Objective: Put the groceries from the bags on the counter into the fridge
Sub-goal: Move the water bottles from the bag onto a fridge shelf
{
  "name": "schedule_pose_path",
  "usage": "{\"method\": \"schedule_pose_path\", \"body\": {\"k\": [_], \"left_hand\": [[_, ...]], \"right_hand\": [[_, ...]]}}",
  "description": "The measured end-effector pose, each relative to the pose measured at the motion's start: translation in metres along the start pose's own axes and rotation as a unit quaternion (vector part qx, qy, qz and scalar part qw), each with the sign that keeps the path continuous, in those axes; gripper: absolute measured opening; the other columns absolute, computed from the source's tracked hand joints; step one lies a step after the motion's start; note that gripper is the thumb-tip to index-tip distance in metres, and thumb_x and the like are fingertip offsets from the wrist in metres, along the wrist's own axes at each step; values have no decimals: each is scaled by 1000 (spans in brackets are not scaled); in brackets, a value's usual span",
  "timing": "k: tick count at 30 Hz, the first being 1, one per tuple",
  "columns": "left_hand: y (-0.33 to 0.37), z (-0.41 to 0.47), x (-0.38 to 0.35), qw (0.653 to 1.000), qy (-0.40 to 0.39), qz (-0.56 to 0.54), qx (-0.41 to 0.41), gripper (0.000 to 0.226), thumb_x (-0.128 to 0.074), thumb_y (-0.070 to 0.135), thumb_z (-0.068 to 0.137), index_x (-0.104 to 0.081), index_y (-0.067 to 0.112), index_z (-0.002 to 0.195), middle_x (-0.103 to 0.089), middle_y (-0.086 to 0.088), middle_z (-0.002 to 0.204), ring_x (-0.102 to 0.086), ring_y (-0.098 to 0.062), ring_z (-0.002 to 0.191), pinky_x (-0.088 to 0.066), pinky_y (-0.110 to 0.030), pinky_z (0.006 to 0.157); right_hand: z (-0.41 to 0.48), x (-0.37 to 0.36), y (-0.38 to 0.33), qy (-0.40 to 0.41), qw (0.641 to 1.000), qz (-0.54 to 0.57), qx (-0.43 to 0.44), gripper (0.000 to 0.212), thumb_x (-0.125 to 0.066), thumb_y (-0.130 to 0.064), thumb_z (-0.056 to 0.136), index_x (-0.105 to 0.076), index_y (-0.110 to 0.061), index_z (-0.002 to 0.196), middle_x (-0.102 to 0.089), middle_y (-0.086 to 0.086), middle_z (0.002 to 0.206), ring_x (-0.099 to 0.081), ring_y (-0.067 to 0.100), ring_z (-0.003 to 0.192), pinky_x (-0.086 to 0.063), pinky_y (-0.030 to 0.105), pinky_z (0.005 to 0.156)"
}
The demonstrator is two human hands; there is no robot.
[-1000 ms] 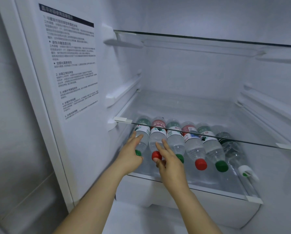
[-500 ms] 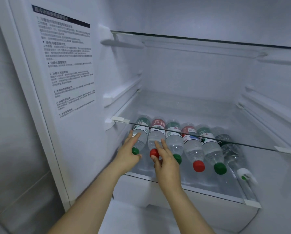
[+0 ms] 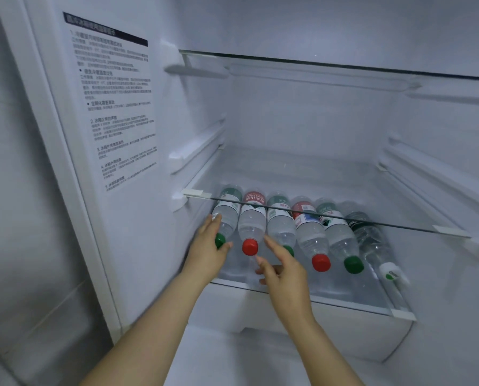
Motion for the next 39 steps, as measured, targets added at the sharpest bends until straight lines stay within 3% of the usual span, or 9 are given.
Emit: {"method": "schedule_pose_path", "body": {"k": [2,4,7,11,15,20,27,33,39], "left_hand": [[7,-8,2,1000,-10,12,4,70,-59,15,92,-21,15,151,-6,-6,161,-13,-18,147,-15,-20,111],[16,-20,6,1000,6,18,-5,69,-60,17,91,-24,14,150,-3,-7,161,-13,-22,147,-19,-27,114],[31,-47,18,998,26,5,-62,63,-65,20,87,-38,13,143,-23,-6,156,-27,-23,142,-28,-33,114],[57,-85,33,987,5,-36,-157,49,-69,18,83,-53,16,129,-52,7,121,-47,-6,110,-25,-5,86],[84,-113,33,973,-60,-45,-219,51,-66,25,86,-48,23,134,-52,7,130,-47,-8,119,-26,-9,86],[129,-155,26,940,-130,-56,-309,52,-63,27,87,-45,30,136,-46,14,135,-42,-2,123,-23,-5,88],[198,-217,14,886,-204,-132,-395,51,-60,31,89,-42,36,136,-42,21,133,-40,4,121,-27,-10,93],[256,-276,-2,829,-249,-186,-466,47,-60,31,89,-44,36,134,-40,27,118,-32,16,99,-22,5,81],[303,-343,-23,775,-297,-211,-516,47,-62,31,87,-47,35,132,-47,24,123,-38,12,108,-24,4,86]], "right_hand": [[-12,7,-8,10,1000,-12,-4,44,-62,-14,92,-55,-33,131,-68,-28,89,-68,9,76,-59,34,75],[-23,13,-21,24,999,-24,-4,42,-62,-14,92,-57,-34,127,-69,-26,97,-68,9,75,-59,33,74],[-40,25,-43,50,996,-68,7,38,-64,-14,91,-59,-32,123,-67,-16,111,-67,4,81,-57,27,76],[-70,51,-70,92,980,-177,2,38,-66,-19,89,-60,-33,123,-66,-18,112,-64,-3,83,-50,11,74],[-109,88,-107,145,932,-331,-16,41,-67,-26,88,-58,-33,128,-65,-16,117,-63,6,93,-53,28,84],[-168,134,-155,160,851,-496,-66,46,-57,-37,93,-46,-38,138,-58,-14,131,-55,12,117,-42,27,91],[-252,189,-208,261,799,-534,-87,43,-62,-33,91,-53,-34,133,-60,-14,127,-59,14,113,-42,26,87],[-324,238,-226,341,736,-573,-116,41,-70,-31,85,-61,-29,124,-67,-12,119,-64,13,105,-41,21,79],[-400,278,-249,389,681,-597,-170,42,-72,-32,83,-62,-27,124,-68,-10,116,-65,14,103,-41,21,79]]}}
Point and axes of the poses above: each hand's wrist, its own z-axis towards the middle knuckle, its own x-axis out of the back of the hand, y = z × x, the point moved 3 cm from there along z, towards the middle knuckle
